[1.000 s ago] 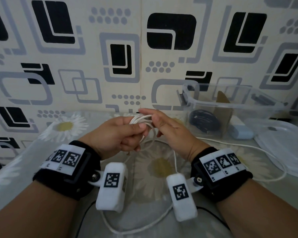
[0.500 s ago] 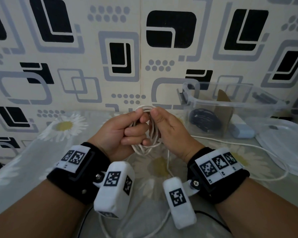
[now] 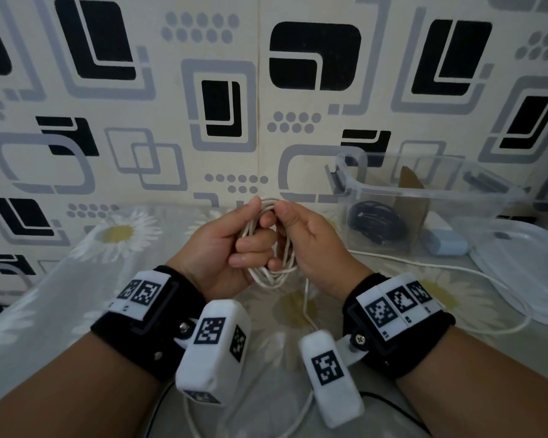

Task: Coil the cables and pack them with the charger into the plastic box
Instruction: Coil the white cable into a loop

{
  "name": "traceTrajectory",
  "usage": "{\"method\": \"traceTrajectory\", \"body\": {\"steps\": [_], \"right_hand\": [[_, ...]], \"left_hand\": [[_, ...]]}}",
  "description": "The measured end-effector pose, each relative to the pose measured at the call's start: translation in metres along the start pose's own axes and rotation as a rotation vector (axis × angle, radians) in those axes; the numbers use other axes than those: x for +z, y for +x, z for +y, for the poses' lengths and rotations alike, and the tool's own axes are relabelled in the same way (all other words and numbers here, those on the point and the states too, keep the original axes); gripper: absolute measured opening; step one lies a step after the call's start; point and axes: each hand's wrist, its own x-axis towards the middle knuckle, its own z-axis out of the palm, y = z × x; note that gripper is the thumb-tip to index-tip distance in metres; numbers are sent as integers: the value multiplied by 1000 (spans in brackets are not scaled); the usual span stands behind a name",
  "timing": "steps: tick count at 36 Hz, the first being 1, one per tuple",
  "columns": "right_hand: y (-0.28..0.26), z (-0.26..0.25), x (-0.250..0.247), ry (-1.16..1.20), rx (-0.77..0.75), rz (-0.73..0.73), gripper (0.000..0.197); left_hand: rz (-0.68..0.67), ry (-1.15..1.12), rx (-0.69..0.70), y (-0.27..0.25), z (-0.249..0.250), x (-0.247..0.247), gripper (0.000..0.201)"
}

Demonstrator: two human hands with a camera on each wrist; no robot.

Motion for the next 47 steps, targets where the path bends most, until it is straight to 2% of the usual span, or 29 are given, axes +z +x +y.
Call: {"method": "traceTrajectory", "body": {"steps": [7, 12, 15, 17, 21, 24, 27, 30, 34, 38, 41, 47], "right_hand": [[-1, -5, 4, 14, 21, -2, 31], [-6, -12, -1, 150, 94, -59, 39], [-8, -12, -4, 140, 138, -70, 55], [-8, -9, -4, 148, 178, -56, 60], [-6, -2, -7, 196, 272, -48, 54], [-4, 0, -10, 255, 343, -76, 58], [-6, -1, -12, 313, 404, -154, 59], [-10, -3, -13, 338, 442, -260, 50], [-12, 1, -12, 263, 434, -292, 39], [-8, 7, -12, 115, 368, -151, 19], [-6, 10, -12, -30, 317, -88, 18], [-7, 10, -10, -225, 262, -143, 16]], "left_hand": [[-48, -26, -20, 0, 1, -1, 33], [92, 49, 19, 0, 0, 7, 40], [164, 96, 46, 0, -1, 11, 42], [206, 115, 61, 2, -2, 11, 43], [293, 99, 122, 0, 5, 7, 40], [359, 63, 200, -2, 13, 4, 38], [420, 16, 281, -4, 20, -2, 42], [450, -50, 350, -8, 26, -8, 42], [446, -178, 435, -13, 33, -15, 46], [450, -257, 503, -17, 39, -22, 42], [398, -332, 529, -18, 39, -26, 38], [249, -476, 521, -21, 40, -35, 38]]}}
